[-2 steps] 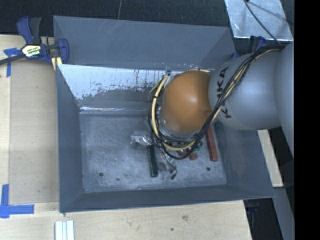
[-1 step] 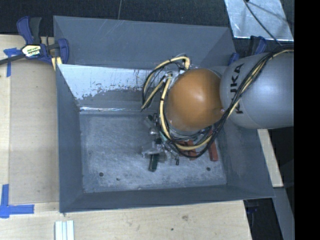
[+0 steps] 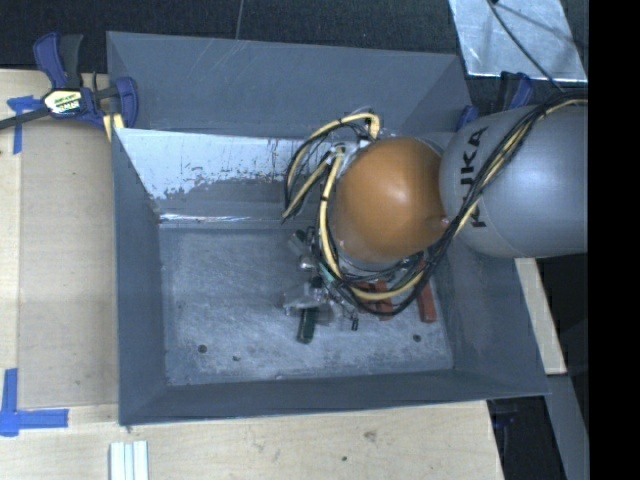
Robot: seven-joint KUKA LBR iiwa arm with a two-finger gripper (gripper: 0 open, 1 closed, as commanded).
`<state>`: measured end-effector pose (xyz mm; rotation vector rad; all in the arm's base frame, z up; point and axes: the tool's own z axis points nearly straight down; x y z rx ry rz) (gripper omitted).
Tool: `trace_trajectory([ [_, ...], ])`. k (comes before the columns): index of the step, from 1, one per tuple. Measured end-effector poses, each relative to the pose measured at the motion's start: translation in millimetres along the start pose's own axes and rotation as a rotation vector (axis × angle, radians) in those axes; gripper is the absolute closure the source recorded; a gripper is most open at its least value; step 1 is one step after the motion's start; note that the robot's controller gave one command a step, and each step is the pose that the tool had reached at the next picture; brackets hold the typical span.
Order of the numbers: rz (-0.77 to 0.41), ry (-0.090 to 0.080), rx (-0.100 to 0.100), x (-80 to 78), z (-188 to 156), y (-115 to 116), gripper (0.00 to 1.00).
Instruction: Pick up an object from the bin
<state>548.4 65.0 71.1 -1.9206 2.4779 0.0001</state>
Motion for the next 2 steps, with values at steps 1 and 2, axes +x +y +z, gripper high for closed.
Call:
trace_trajectory([
  [1, 0.0, 0.001, -0.002, 0.1, -2.6, 0.6, 1.0],
  [2, 0.001, 0.003, -0.006, 0.4, -14.5, 1.4, 1.0],
])
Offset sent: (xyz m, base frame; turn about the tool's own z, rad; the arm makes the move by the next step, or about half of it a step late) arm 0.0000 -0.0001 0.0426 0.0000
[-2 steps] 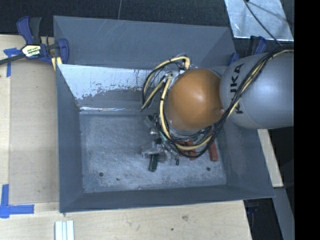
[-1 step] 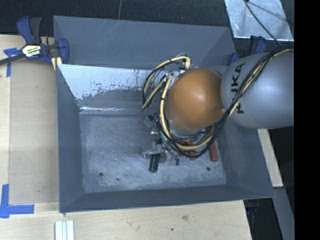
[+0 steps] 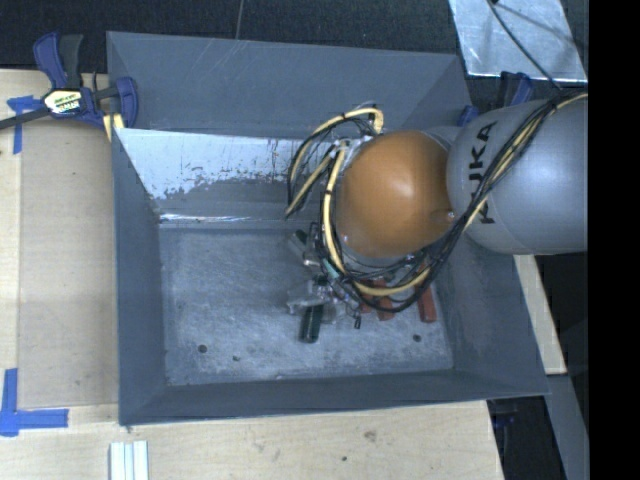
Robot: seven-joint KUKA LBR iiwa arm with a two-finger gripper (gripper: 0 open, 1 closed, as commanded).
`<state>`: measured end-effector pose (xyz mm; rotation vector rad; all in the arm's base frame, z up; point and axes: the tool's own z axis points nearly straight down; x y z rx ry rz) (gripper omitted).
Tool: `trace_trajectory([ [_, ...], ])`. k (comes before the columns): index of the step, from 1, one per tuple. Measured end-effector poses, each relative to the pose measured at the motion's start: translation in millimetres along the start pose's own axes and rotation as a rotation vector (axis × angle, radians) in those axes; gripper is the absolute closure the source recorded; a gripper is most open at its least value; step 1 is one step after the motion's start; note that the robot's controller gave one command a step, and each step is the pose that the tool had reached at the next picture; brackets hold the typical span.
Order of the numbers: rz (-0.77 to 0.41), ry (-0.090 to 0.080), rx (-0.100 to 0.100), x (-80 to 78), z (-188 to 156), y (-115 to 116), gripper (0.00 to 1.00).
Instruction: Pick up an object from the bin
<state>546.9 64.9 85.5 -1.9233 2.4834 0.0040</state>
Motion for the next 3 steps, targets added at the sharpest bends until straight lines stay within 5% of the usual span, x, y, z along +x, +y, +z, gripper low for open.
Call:
trace_trajectory([
  [3, 0.0, 0.001, -0.002, -0.3, -36.8, 0.2, 1.0],
])
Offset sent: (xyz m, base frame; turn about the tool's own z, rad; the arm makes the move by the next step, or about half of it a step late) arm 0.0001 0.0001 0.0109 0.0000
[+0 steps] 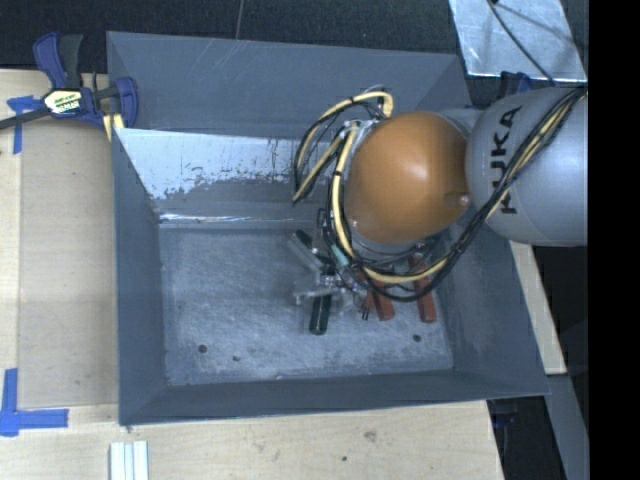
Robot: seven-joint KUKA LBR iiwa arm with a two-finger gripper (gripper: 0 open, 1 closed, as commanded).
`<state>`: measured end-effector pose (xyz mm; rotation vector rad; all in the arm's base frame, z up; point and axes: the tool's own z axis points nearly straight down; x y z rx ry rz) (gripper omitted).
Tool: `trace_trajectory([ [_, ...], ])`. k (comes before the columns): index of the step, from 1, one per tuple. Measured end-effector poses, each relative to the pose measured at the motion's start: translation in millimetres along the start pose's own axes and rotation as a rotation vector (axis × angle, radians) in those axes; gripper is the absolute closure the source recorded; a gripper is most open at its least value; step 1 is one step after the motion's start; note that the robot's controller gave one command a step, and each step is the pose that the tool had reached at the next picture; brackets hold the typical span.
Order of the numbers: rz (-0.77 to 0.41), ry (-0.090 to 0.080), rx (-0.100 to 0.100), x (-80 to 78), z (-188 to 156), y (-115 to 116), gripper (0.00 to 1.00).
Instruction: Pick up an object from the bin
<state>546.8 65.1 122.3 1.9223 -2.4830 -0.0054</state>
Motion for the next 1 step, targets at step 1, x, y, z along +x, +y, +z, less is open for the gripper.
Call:
trace_trajectory([
  [1, 0.0, 0.0, 0.0, 0.0, -20.3, 0.2, 1.0],
])
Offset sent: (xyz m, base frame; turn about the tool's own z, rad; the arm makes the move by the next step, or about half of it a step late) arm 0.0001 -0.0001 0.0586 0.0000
